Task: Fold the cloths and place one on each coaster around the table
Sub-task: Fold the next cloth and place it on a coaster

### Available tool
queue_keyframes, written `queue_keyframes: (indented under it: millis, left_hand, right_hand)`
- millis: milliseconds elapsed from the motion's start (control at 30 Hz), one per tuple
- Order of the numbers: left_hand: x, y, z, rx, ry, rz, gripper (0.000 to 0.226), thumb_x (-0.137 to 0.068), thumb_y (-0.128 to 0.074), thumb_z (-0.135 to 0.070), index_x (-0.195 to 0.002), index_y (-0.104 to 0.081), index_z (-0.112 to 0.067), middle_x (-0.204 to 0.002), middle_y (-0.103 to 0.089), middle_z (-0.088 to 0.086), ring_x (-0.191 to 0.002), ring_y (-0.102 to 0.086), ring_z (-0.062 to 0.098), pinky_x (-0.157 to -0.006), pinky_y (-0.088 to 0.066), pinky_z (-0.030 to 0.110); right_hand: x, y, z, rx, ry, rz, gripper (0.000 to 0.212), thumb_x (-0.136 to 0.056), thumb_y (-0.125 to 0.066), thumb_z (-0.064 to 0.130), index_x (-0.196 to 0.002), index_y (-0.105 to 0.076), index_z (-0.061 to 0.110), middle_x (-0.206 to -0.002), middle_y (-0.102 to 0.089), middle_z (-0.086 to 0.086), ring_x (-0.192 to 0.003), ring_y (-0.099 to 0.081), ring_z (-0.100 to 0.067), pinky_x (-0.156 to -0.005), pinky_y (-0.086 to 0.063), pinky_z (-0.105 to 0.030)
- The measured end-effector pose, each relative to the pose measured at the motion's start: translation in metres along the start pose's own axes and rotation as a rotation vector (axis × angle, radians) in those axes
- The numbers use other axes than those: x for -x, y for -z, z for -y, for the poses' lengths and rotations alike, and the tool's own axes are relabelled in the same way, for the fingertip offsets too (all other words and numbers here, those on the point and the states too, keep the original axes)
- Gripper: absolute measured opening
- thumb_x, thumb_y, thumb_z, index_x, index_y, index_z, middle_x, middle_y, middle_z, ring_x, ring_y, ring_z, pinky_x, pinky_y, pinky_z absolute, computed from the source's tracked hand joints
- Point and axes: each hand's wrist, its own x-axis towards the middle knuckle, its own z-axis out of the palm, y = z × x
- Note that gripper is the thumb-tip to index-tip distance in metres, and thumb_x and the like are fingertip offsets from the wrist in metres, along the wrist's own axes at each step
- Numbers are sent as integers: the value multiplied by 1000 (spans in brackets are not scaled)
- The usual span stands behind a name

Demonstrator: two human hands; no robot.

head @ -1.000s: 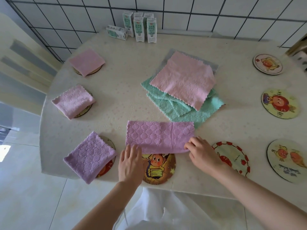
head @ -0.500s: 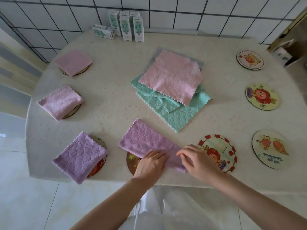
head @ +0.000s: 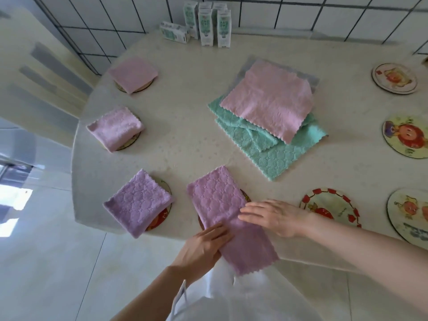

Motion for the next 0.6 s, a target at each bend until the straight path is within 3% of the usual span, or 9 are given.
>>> queue_keyframes:
  millis: [200, 333, 400, 467, 533, 600]
  left_hand:
    - [-2, 14, 2, 316, 239, -40, 40, -89, -59, -14, -126, -60, -29, -129, -60, -11, -116, -56, 3, -98, -44, 18]
    - [-11, 25, 6, 512, 522, 17, 45, -87, -58, -9, -119, -63, -42, -105, -71, -15, -90, -65, 1, -79, -52, 22]
    - [-19, 26, 11, 669, 665, 18, 28, -89, -59, -13, -107, -71, -32, -93, -73, -7, -81, -64, 7, -75, -50, 27]
    - [-28, 31, 16, 818, 826, -36, 13, -88, -63, -23, -89, -74, -17, -82, -70, 5, -73, -60, 15, -75, -51, 36]
    - [-35, 31, 23, 931, 947, -89, 29, -88, -61, -30, -88, -71, -3, -82, -68, 15, -74, -61, 22, -78, -54, 46]
    - [-42, 37, 25, 1057, 1010, -119, 29, -94, -56, -24, -98, -67, 3, -91, -68, 18, -81, -67, 27, -74, -58, 40]
  right_hand:
    - [-1, -11, -11, 10, 47, -122, 83, -75, -52, -8, -145, -27, 29, -150, -34, 6, -137, -32, -18, -110, -32, -35]
    - [-8, -11, -14, -217, -82, -113, 68, -80, -62, 24, -142, -35, 32, -140, -41, 18, -130, -30, -7, -111, -26, -24]
    - [-15, -7, -13, -400, -150, -144, 60, -79, -62, 38, -136, -45, 32, -128, -48, 20, -121, -37, -7, -106, -34, -26]
    - [-23, 3, -11, -530, -227, -134, 43, -83, -62, 32, -126, -57, 31, -112, -53, 19, -112, -44, -10, -94, -42, -25]
    - [-33, 13, -11, -585, -297, -124, 22, -86, -63, 30, -107, -69, 26, -97, -61, 13, -99, -52, -10, -77, -43, -19]
    - [-43, 22, -13, -697, -404, -162, 19, -87, -62, 36, -83, -70, 20, -78, -65, 7, -75, -57, -7, -62, -41, -20]
